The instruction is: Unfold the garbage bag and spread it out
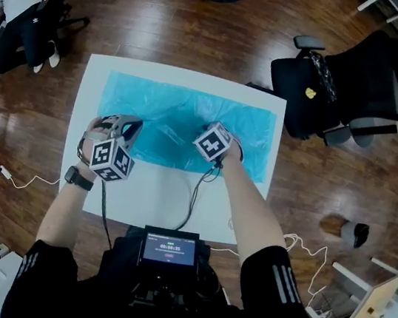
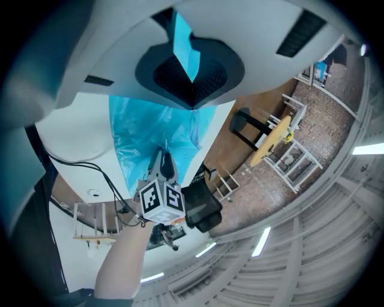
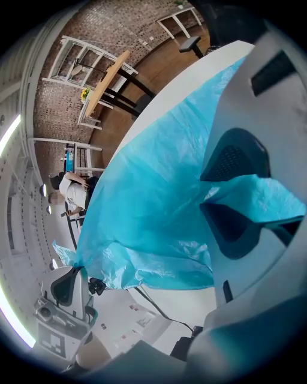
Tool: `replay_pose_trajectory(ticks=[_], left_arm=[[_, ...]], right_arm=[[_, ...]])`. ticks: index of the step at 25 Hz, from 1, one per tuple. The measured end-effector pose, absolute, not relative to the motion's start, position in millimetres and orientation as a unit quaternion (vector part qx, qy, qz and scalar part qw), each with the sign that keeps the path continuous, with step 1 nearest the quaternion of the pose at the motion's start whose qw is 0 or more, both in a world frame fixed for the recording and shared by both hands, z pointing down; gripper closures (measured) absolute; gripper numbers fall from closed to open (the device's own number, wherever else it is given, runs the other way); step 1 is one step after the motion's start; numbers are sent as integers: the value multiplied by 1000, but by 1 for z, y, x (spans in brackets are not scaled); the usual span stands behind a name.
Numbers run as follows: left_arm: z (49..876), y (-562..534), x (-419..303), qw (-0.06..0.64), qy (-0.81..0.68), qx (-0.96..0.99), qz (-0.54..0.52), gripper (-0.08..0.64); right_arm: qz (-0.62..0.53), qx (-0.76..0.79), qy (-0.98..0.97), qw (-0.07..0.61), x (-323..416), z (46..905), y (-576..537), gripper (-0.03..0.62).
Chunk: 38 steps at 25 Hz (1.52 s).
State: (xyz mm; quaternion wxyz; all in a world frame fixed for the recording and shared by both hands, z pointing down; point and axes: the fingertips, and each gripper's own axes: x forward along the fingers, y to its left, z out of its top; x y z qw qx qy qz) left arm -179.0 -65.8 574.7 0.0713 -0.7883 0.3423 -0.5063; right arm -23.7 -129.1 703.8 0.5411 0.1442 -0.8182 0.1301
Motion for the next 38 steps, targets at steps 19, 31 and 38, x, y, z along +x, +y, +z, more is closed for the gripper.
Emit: replay_pose_trajectory(ticks=[19, 31, 38], left_arm=[[565, -62, -180, 91, 347, -790, -497, 558], [565, -57, -177, 83, 353, -795, -486, 558], [553, -62, -186, 74, 366, -799, -470, 550]], right_arm=[[-205, 37, -849, 485, -114, 609, -144, 360], [-222, 17, -833, 506, -126, 629, -140, 572], [-228, 20, -834, 503, -123, 627, -136, 574]])
